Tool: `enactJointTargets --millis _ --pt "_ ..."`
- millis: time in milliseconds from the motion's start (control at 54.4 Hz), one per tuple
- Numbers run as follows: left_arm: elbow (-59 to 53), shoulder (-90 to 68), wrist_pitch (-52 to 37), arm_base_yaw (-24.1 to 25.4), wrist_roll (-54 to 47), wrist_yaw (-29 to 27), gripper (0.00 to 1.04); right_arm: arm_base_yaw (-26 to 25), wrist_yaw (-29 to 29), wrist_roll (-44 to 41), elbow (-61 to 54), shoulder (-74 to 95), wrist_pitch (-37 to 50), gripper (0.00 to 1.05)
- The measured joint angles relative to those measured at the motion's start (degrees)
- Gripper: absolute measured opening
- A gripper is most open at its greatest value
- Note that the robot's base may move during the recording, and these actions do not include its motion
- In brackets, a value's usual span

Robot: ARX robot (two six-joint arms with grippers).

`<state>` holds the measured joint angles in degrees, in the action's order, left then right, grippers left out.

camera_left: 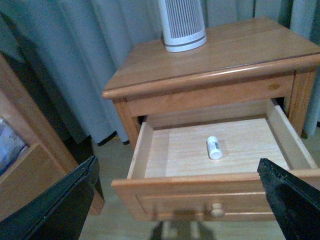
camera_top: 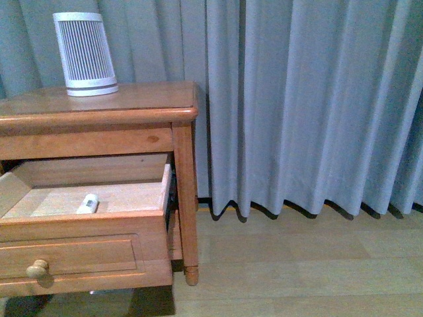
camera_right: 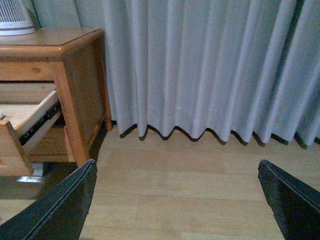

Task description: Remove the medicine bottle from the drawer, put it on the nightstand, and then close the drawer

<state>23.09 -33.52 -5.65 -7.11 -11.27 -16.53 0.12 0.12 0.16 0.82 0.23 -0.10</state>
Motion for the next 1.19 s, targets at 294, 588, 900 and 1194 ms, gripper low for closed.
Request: enactJointTargets --millis 294,588,900,1194 --pt "-13.18 16.11 -1.51 6.64 9.81 16.00 0.56 0.00 -0.04 -0.02 0.00 0.00 0.00 0.98" --pt "-18.08 21.55 -1.46 6.80 10.95 16.48 0.03 0.00 -0.02 0.00 0.00 0.00 0.00 0.98" --pt "-19.71 30.58 5.77 6.82 10.95 16.55 0.03 0.00 -0.09 0.00 0.00 0.00 0.00 0.98" --pt "-22.51 33.16 5.77 6.82 10.97 16.48 0.03 0.00 -0.09 0.00 0.00 0.00 0.00 0.98"
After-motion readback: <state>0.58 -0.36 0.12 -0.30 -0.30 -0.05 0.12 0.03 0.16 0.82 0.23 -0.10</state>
